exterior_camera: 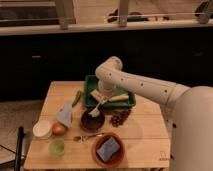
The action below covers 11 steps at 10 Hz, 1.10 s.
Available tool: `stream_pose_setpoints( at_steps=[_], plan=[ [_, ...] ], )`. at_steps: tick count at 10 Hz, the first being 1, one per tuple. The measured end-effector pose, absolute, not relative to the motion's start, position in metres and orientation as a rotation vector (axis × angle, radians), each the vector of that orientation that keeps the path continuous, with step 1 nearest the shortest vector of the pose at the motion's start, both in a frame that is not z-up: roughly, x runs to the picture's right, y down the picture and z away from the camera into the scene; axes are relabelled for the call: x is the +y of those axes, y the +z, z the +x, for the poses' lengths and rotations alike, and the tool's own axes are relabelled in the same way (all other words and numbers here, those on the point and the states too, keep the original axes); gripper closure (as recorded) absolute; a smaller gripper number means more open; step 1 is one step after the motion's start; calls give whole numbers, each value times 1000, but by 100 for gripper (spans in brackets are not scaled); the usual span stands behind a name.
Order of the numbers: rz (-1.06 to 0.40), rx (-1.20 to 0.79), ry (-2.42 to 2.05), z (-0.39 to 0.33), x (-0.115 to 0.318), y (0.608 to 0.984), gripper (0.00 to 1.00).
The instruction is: Wipe purple bowl with brush
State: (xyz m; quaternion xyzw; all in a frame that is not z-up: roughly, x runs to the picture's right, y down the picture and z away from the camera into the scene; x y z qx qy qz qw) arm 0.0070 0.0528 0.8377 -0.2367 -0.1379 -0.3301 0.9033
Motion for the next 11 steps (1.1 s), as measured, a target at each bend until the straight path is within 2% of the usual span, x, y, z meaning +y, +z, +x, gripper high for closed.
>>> stream_pose_setpoints(
  at_steps=[6, 11],
  plan=[
    [-593, -404, -855, -11, 81, 834, 100],
    [-652, -372, -917, 14, 82, 822, 100]
  ],
)
